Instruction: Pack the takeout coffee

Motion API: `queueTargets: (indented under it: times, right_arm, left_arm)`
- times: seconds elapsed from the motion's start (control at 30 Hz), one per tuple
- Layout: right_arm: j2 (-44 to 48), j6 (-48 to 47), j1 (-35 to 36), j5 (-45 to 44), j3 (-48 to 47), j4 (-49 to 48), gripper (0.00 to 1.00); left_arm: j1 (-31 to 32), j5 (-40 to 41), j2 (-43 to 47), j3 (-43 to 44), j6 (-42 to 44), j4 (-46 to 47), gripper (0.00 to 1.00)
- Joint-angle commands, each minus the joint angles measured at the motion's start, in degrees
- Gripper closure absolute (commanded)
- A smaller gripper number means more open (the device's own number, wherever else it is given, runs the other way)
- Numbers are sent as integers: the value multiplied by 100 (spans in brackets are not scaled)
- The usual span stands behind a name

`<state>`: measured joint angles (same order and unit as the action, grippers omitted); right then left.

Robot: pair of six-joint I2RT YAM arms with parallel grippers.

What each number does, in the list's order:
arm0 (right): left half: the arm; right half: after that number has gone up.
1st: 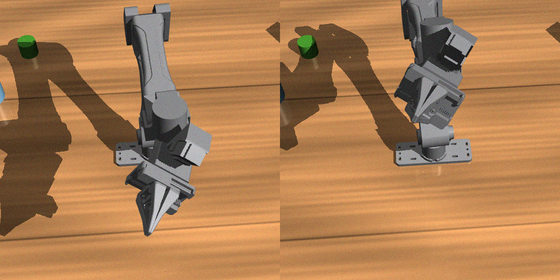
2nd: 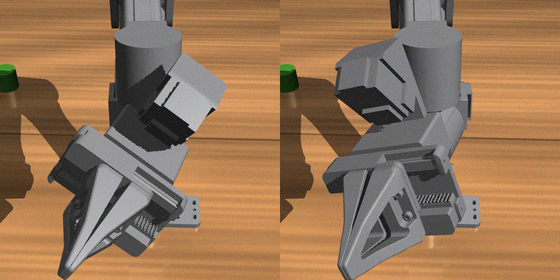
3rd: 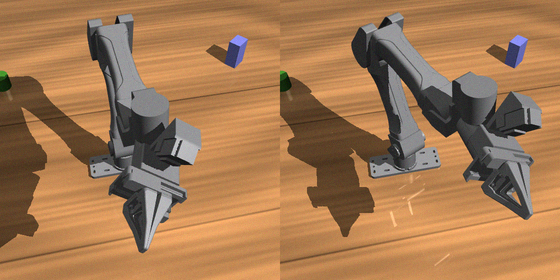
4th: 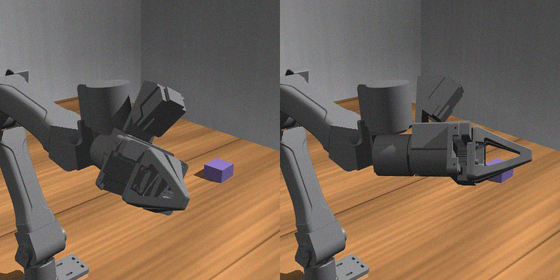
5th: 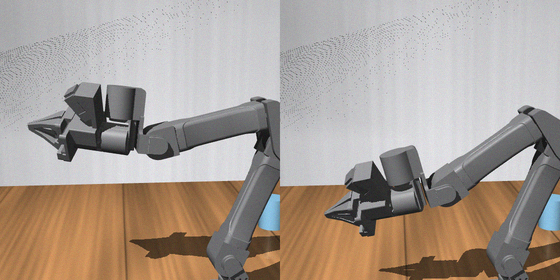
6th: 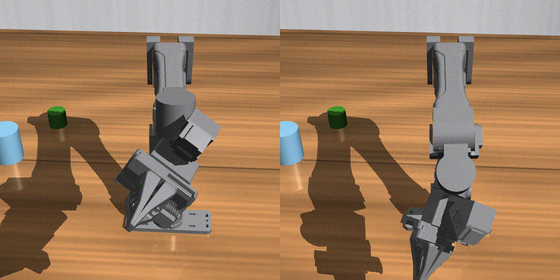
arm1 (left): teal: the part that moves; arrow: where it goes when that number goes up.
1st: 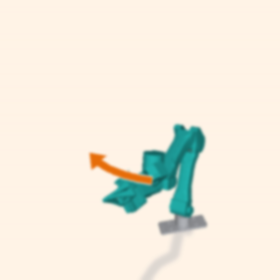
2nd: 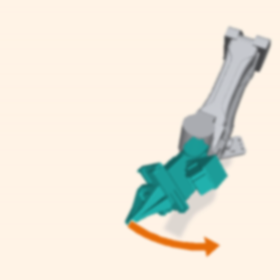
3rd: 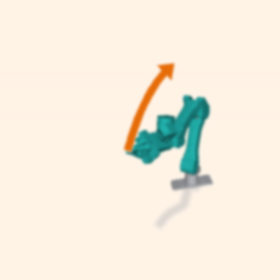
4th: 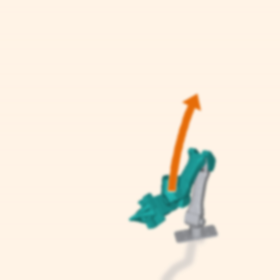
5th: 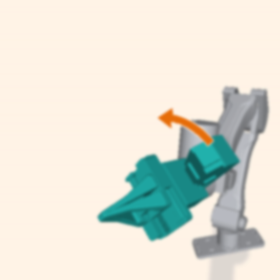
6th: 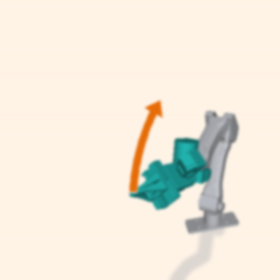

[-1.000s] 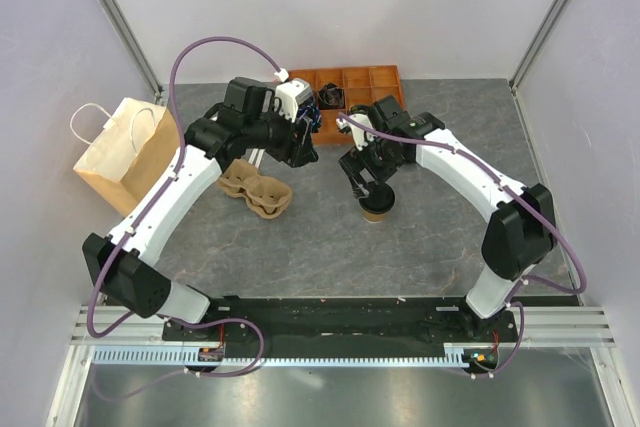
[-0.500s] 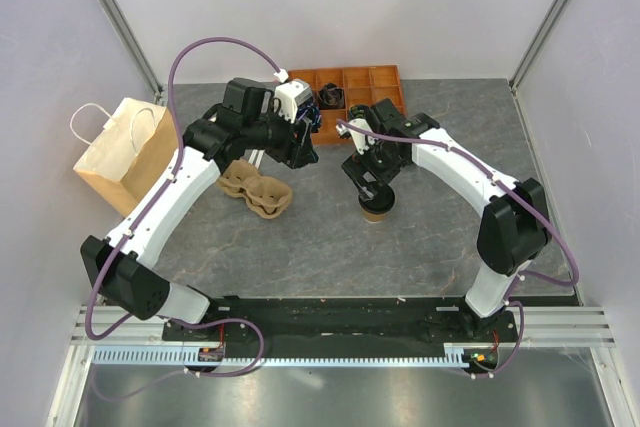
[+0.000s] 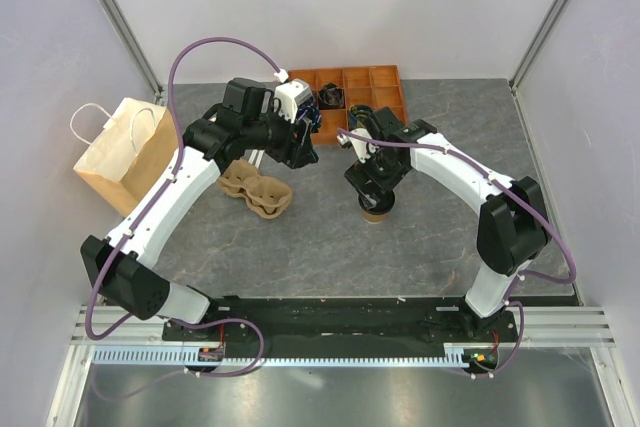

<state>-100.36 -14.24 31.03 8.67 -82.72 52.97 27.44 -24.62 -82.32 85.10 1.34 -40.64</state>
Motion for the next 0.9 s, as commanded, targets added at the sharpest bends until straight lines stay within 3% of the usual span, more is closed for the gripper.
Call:
queueTargets:
  times: [0.0, 0.4, 0.67, 0.87]
  right_arm:
    - [86, -88, 26, -146, 80, -129, 7]
    - [253, -219, -114, -383, 159, -76, 19]
    - [130, -544, -1168, -120, -51, 231, 21]
    - [-36, -1158, -2389, -84, -403, 591, 22]
  left_arm:
    - [-37, -148, 59, 130, 121, 48, 32]
    - [-46, -148, 15, 130, 164, 56, 32]
    - [-63, -157, -20, 121, 199, 57, 32]
    - [-63, -201, -73, 94, 182, 100, 32]
